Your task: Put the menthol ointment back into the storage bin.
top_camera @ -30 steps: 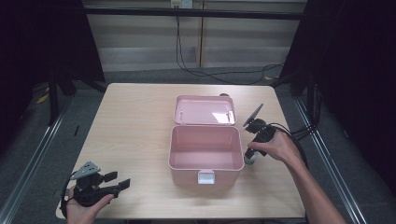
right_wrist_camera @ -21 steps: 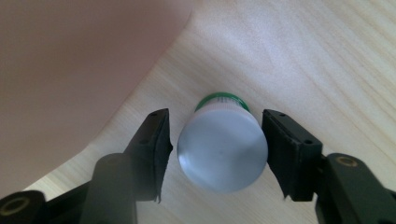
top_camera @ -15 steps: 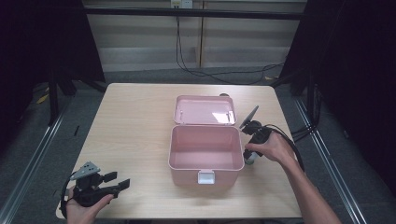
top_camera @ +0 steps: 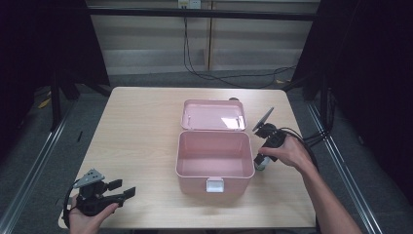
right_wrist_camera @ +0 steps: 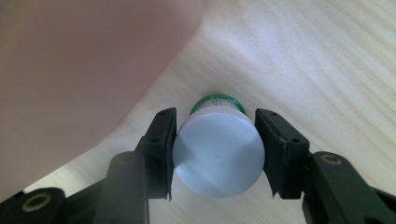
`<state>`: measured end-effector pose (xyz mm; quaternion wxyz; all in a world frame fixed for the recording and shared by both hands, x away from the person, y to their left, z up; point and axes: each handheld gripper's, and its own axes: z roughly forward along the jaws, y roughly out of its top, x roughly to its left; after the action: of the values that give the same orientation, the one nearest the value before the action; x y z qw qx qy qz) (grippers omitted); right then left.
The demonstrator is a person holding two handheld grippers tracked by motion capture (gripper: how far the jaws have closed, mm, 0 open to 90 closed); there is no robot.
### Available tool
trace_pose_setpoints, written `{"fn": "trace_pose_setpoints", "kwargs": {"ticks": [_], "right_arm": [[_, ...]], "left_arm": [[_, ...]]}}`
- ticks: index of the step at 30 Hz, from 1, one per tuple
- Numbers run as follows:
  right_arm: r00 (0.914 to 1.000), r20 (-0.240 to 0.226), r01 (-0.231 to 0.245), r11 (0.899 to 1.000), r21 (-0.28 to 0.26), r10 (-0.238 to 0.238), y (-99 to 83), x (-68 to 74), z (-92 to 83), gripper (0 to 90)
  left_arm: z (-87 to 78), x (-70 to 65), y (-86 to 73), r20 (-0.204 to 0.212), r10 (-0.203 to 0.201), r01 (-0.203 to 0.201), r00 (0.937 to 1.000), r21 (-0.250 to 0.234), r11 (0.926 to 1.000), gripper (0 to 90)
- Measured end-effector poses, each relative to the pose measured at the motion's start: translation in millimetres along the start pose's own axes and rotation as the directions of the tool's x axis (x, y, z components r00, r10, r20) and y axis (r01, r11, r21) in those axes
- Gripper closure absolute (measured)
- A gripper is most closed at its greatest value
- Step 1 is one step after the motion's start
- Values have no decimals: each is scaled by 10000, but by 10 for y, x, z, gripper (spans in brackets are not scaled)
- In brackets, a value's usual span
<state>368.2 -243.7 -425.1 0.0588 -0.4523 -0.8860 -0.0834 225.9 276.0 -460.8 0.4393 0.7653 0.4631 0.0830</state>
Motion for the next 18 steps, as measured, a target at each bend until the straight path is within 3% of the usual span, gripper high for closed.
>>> {"fn": "trace_pose_setpoints", "kwargs": {"ticks": [9,18], "right_arm": [[9981,-606,66,10000,-44,-69,-41,-12,-74,509],[9992,-127,385,9990,224,-382,-36,25,-224,509]], "left_arm": [[0,0,1,2,2,-2,10000,1,10000,339],[0,1,0,-19,-1,1,10000,-2,10000,340]]}}
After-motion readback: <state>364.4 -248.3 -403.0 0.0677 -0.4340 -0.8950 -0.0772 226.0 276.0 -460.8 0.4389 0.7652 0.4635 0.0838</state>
